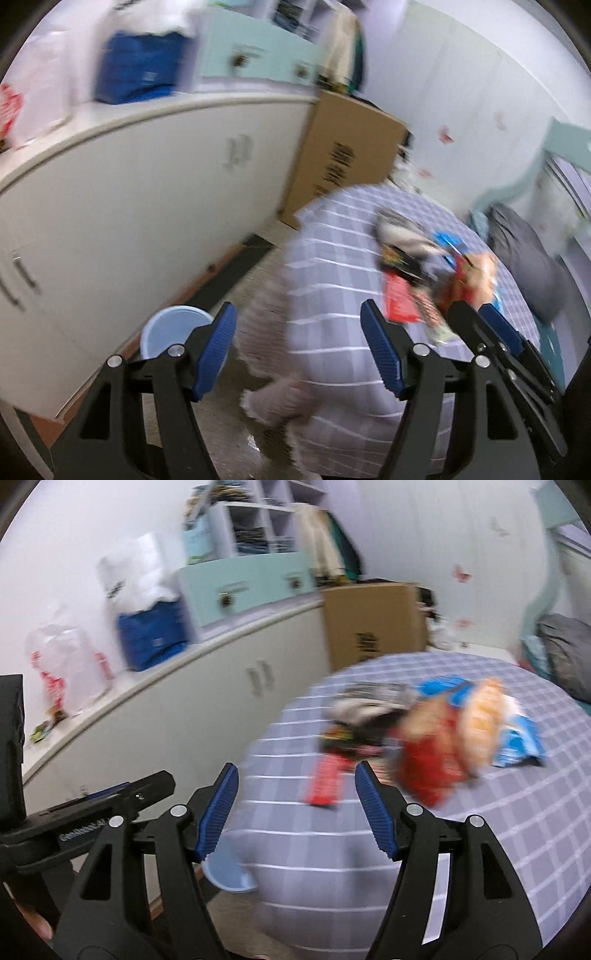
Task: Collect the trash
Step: 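Move both tools back to the table and grasp the red wrapper with left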
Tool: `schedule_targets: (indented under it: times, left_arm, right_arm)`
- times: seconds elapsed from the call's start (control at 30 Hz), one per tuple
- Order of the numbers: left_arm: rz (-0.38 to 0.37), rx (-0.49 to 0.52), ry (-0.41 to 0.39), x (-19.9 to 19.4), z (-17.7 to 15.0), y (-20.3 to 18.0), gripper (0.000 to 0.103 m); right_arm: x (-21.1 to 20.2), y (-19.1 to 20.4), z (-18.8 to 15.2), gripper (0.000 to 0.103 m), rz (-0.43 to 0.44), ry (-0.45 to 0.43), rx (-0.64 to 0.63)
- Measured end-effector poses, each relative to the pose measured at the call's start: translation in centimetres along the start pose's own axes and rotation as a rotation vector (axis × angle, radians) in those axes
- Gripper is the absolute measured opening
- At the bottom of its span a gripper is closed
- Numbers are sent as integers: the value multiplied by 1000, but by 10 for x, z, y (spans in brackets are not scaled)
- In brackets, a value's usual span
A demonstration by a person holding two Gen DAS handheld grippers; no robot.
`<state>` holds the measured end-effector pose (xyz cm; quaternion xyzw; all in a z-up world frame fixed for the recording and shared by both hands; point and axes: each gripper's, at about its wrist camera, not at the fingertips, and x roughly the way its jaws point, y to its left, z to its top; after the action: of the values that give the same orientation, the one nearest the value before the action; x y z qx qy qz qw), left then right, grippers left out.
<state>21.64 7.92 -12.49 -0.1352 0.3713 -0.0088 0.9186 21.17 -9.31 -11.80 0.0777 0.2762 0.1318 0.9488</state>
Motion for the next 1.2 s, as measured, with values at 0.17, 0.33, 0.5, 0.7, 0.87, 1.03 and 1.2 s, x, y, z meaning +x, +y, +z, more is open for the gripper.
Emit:
schedule_targets:
  times: [0.17, 0.33, 0.5, 0.7, 0.87, 1.03, 1.2]
  left_arm:
    - [-49, 45, 75, 38, -6, -41, 68]
    - [-35, 100, 106, 64, -9, -64, 68]
    - [-6, 130, 165, 93, -8, -77, 68]
    - [-8, 170, 150, 103, -6, -87, 44]
    - [-31, 203, 145, 98, -8, -85, 29]
    - [-53, 202, 134, 77, -19, -71, 28]
    - [-75, 187, 125, 62, -22, -51, 28]
  right_arm:
    - [-3, -57, -7, 65, -58, 35, 84]
    - [-1, -89, -15, 66, -82, 73, 123]
    - [7, -93, -23, 66, -84, 122, 122]
    - [16, -92, -27, 66, -66, 160, 118]
    - [19, -84, -26, 66, -52, 176, 96]
    - [25, -68, -24, 66, -36, 191, 57]
    - [34, -54, -19, 66, -31, 203, 25]
